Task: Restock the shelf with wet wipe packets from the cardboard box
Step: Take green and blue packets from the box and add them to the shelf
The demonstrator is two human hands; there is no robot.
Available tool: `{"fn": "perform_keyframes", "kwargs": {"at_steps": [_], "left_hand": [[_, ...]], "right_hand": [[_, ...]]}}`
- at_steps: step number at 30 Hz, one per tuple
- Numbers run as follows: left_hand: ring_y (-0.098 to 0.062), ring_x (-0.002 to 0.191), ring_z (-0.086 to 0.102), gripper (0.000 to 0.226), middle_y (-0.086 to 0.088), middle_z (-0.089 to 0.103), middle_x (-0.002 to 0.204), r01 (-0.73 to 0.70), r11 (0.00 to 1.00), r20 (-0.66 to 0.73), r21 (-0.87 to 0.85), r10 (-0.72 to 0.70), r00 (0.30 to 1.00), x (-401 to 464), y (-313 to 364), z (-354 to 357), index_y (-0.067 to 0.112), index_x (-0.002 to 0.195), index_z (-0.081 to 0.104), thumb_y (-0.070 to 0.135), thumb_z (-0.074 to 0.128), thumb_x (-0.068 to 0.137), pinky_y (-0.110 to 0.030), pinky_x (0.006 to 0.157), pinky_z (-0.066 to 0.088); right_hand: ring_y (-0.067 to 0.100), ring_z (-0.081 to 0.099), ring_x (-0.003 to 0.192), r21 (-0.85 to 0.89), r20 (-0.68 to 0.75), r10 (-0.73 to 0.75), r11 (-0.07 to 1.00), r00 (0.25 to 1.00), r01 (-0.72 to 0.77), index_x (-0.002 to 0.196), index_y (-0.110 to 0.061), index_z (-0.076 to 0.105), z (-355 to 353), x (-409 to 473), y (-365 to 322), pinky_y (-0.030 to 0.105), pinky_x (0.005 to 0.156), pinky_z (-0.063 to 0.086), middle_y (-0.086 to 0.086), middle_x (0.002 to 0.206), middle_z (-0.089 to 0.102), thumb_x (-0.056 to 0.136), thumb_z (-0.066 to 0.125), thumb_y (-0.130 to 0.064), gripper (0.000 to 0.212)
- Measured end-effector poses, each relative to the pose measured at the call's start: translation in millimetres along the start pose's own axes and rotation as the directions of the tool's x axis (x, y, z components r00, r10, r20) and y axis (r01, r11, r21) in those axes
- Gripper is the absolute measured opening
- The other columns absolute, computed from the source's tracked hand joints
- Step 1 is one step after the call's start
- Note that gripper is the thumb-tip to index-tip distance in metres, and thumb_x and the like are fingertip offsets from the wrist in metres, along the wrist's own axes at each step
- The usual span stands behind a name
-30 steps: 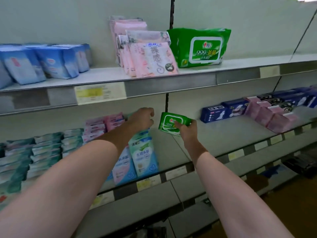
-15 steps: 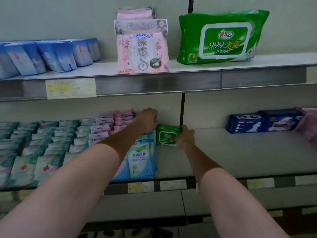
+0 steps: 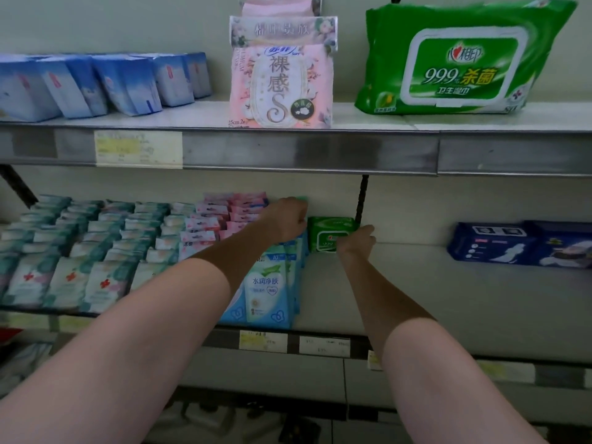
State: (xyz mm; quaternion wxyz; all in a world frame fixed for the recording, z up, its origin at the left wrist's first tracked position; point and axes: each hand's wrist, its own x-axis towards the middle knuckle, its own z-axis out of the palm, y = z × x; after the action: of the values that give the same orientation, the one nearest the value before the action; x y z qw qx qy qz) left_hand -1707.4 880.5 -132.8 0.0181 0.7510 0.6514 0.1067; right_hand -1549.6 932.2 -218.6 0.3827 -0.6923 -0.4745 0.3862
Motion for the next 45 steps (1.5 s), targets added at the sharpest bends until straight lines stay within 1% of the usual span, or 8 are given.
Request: {"fn": "perform_keyframes", "kwargs": {"at_steps": [6, 10, 13, 21, 25, 31, 41, 45], "left_hand": [[-0.027, 0.085, 0.055, 0.009, -0.008, 0.053, 0.089, -0.001, 1.000, -0.006, -0.008, 0.001, 1.000, -13, 3, -3, 0.013, 0.083, 0.048, 0.013, 0.054, 0.089, -0.035, 0.071, 0.046], [-0.027, 0.089, 0.057, 0.010, -0.011, 0.058, 0.098, -0.015, 1.000, -0.023, 0.008, 0.015, 1.000, -30, -2, -6, 0.008, 0.097, 0.056, 0.014, 0.056, 0.089, -0.039, 0.078, 0.052], [-0.027, 0.088, 0.057, 0.007, -0.012, 0.058, 0.098, -0.026, 1.000, -0.092, 0.017, 0.028, 0.995, -47, -8, -14, 0.009, 0.095, 0.054, 0.013, 0.053, 0.089, -0.038, 0.073, 0.050], [-0.033, 0.098, 0.061, 0.021, -0.015, 0.063, 0.110, -0.021, 0.999, -0.102, -0.037, 0.017, 0.995, -128, -42, -43, 0.008, 0.108, 0.058, 0.020, 0.053, 0.092, -0.035, 0.076, 0.048], [-0.033, 0.104, 0.059, 0.027, -0.013, 0.061, 0.120, 0.054, 0.998, -0.002, -0.024, -0.054, 0.999, -192, -63, -50, 0.012, 0.120, 0.053, 0.026, 0.051, 0.096, -0.041, 0.085, 0.050], [-0.031, 0.102, 0.060, 0.025, -0.013, 0.062, 0.116, 0.261, 0.962, 0.044, -0.079, -0.259, 0.965, -300, -118, -47, 0.015, 0.115, 0.054, 0.024, 0.057, 0.092, -0.033, 0.081, 0.049], [-0.028, 0.099, 0.061, 0.025, -0.007, 0.063, 0.108, 0.577, 0.791, 0.086, -0.206, -0.572, 0.816, -488, -258, -18, 0.015, 0.112, 0.057, 0.028, 0.054, 0.090, -0.037, 0.079, 0.052], [-0.029, 0.102, 0.062, 0.027, -0.005, 0.065, 0.109, 0.693, 0.679, 0.072, -0.241, -0.700, 0.711, -563, -317, -4, 0.017, 0.112, 0.059, 0.028, 0.056, 0.087, -0.041, 0.085, 0.053]], "right_hand": [[0.037, 0.051, 0.123, -0.083, 0.027, -0.015, 0.996, 1.000, 0.017, 0.140, -0.001, 0.036, -7, -11, -5, 0.041, 0.098, 0.050, 0.022, 0.139, 0.046, 0.090, 0.064, -0.009, 0.058], [0.034, 0.053, 0.123, -0.131, 0.060, -0.058, 0.989, 0.997, 0.065, 0.141, -0.001, 0.037, -11, -38, -14, 0.031, 0.088, 0.047, 0.021, 0.139, 0.049, 0.093, 0.059, -0.008, 0.054], [0.031, 0.059, 0.115, -0.152, 0.058, -0.138, 0.978, 0.989, 0.145, 0.126, 0.002, 0.050, -14, -63, -23, 0.023, 0.075, 0.040, 0.018, 0.127, 0.059, 0.092, 0.054, -0.002, 0.035], [0.024, 0.060, 0.088, -0.034, -0.006, -0.330, 0.943, 0.944, 0.330, 0.101, -0.012, 0.057, -16, -164, -43, 0.024, 0.068, 0.041, 0.005, 0.097, 0.060, 0.088, 0.058, -0.007, 0.014], [0.026, 0.062, 0.085, -0.140, 0.072, -0.343, 0.926, 0.936, 0.350, 0.100, -0.014, 0.058, 11, -229, -42, 0.027, 0.068, 0.044, 0.007, 0.095, 0.065, 0.089, 0.062, -0.011, 0.012], [0.030, 0.063, 0.099, -0.268, 0.251, -0.305, 0.890, 0.919, 0.369, 0.096, -0.020, 0.058, 92, -331, -33, 0.029, 0.078, 0.047, 0.009, 0.104, 0.067, 0.086, 0.063, -0.011, 0.014], [0.024, 0.061, 0.109, -0.242, 0.624, -0.280, 0.818, 0.729, 0.522, 0.117, -0.014, 0.061, 249, -476, 2, 0.033, 0.090, 0.050, 0.006, 0.116, 0.064, 0.091, 0.064, -0.020, 0.028], [0.020, 0.061, 0.098, -0.191, 0.749, -0.289, 0.768, 0.597, 0.611, 0.109, -0.017, 0.060, 319, -533, 6, 0.034, 0.084, 0.053, -0.001, 0.102, 0.062, 0.091, 0.064, -0.017, 0.019]]}}
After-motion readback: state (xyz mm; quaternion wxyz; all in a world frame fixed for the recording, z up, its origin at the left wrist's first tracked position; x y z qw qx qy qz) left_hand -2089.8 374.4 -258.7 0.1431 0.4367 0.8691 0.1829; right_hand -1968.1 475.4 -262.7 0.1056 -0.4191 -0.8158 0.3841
